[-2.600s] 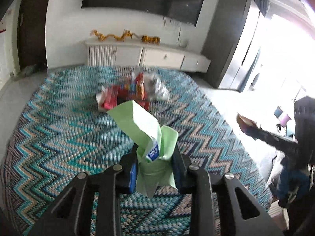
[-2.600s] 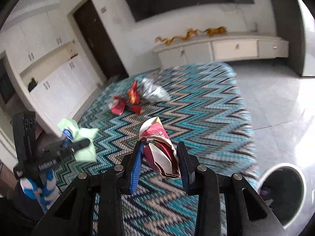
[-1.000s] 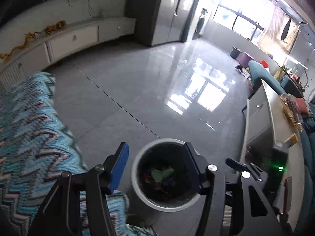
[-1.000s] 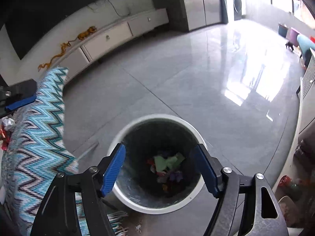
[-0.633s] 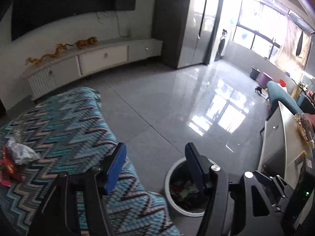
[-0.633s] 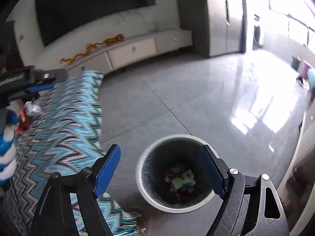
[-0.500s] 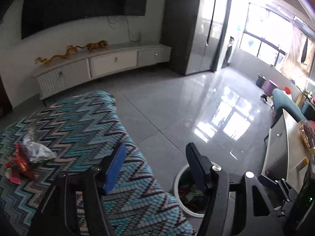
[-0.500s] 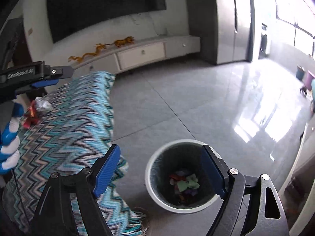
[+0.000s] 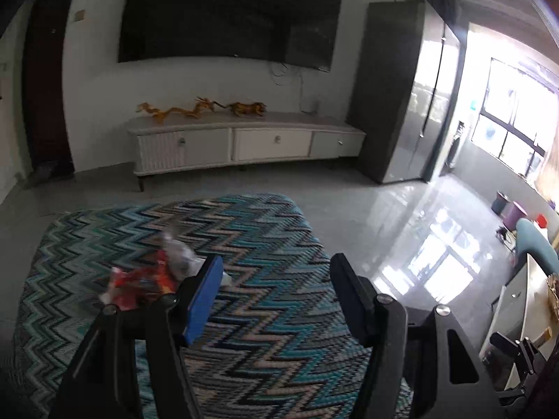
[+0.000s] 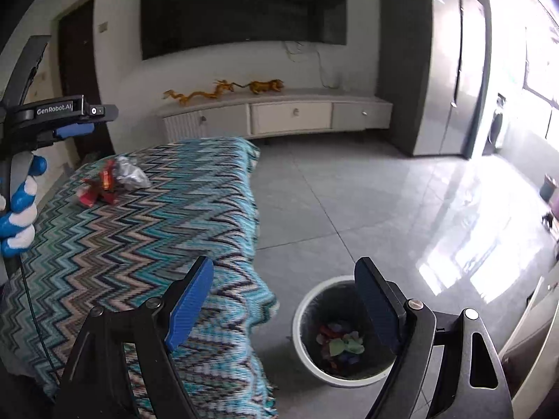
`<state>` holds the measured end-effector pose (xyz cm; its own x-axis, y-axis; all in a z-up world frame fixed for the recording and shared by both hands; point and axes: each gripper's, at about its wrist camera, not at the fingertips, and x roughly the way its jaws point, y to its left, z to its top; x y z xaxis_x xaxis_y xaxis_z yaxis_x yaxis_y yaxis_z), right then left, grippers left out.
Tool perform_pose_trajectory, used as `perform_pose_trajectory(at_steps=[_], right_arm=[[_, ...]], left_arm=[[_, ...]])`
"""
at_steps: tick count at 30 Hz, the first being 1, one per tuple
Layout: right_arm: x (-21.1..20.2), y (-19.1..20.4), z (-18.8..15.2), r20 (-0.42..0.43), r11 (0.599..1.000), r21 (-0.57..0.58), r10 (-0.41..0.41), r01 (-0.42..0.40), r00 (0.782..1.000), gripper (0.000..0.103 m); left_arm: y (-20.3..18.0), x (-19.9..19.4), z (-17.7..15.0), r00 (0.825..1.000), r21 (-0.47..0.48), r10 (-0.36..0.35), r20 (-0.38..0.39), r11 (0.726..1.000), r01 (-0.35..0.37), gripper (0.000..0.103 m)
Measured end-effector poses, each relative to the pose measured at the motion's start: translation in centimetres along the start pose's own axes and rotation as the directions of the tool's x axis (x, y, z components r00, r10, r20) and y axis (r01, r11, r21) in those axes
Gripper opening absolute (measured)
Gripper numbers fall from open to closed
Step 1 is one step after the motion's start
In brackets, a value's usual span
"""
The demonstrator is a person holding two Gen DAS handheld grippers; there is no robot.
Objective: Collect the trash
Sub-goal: 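Move both grippers back over the remaining trash on the blanket, then grasp a red-white wrapper with the left gripper while the right grasps the red chip bag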
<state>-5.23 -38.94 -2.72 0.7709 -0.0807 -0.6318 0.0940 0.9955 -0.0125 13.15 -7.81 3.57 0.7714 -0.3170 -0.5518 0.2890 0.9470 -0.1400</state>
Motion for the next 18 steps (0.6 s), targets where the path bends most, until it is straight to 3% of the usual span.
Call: perform_pose_trajectory(at_steps=[6, 13, 16, 18], right_arm=[[-1.7, 3.8, 3.2, 0.04, 0.994, -0.066, 0.089, -0.087, 0.995, 0.082], [-2.0, 8.8, 8.8, 0.072, 0.966, -0.137, 0.233, -0.222, 0.97, 0.082], [-0.6, 10.9, 11.4, 0.064, 0.939, -0.127, 0.329, -0.32, 0.942, 0.082], [0.7, 12.5, 12.4, 0.057, 0.931, -0.128, 0.35, -0.341, 0.935, 0.082]], left_arm=[[7.6, -3.8, 2.6, 0.982, -0.028, 0.164, 0.09, 0.986, -0.162, 0.062], [17.6, -8.9, 6.0, 0.92, -0.084, 0.348, 0.181, 0.937, -0.338, 0.062], [21.0, -9.5, 6.1, 0.91, -0.112, 0.374, 0.181, 0.927, -0.358, 0.062], [22.6, -8.8, 5.2, 0.917, -0.123, 0.365, 0.161, 0.929, -0.349, 0.062]])
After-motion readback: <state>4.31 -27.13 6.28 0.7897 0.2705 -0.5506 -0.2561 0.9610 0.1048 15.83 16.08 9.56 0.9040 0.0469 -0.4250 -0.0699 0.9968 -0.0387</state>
